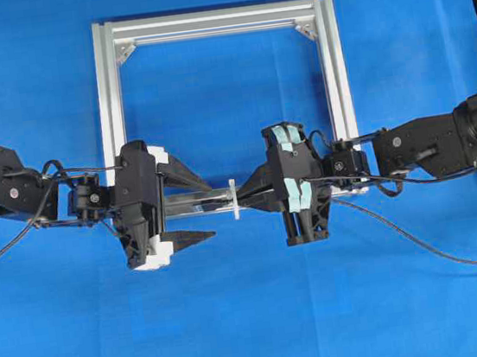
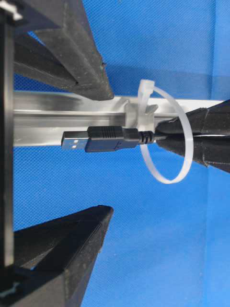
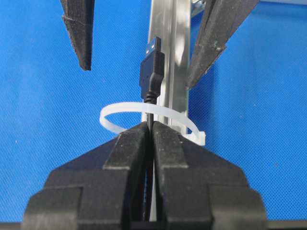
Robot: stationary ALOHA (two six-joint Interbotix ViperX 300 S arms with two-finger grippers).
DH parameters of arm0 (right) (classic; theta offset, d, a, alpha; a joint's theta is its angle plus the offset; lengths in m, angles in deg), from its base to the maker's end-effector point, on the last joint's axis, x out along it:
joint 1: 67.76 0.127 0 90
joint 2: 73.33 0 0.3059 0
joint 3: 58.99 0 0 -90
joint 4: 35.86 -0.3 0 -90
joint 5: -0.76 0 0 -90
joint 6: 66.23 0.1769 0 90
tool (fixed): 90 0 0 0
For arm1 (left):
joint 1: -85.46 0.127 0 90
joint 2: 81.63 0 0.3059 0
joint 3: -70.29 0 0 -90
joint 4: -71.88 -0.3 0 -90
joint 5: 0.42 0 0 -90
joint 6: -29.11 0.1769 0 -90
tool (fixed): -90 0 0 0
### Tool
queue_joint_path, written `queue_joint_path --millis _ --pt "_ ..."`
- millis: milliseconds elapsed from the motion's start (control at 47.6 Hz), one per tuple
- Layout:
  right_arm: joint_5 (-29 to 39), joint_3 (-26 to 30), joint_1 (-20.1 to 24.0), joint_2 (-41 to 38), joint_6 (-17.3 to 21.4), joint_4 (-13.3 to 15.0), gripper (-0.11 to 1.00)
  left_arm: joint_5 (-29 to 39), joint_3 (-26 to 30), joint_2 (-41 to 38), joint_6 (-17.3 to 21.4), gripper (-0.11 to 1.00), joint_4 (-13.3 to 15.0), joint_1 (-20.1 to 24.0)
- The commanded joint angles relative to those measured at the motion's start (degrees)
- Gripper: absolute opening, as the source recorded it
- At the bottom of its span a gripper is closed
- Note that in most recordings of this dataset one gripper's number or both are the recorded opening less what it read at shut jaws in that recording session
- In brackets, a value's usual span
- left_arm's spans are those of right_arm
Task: Insert the wire through the string loop located in the center.
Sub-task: 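Close the left gripper on the USB plug beyond the loop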
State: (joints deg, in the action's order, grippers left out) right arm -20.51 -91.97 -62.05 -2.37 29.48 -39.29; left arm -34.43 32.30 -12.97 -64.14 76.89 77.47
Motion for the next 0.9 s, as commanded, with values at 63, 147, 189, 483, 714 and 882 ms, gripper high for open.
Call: queue_joint_path --millis 63,147,189,483,714,882 --pt "-0.26 0.79 -0.09 0.79 -0.09 0.09 -0.02 -0.26 0.88 0.7 0.09 0.93 -0.18 -0.18" --pt "-0.26 0.79 -0.09 0.88 -0.09 0.0 -0.02 -0.26 0.88 0.7 0.09 0.93 -0.18 -0.09" --pt "-0.26 0.79 -0.09 0.79 -0.09 0.09 -0.02 -0.26 0.88 0.7 0.09 0.93 -0.18 -0.18" --pt "-0.26 0.79 -0.09 0.88 -0.09 0.09 -0.02 -0.26 0.97 0.7 0.18 0.93 -0.18 -0.18" --pt "-0.26 0.79 -0.09 0.88 -0.09 0.09 -0.02 -0.18 1.49 0.7 0.53 0.9 -0.26 -0.09" --pt "-0.26 0.79 -0.09 0.79 -0.09 0.09 -0.02 -0.44 1.23 0.79 0.0 0.5 -0.09 0.44"
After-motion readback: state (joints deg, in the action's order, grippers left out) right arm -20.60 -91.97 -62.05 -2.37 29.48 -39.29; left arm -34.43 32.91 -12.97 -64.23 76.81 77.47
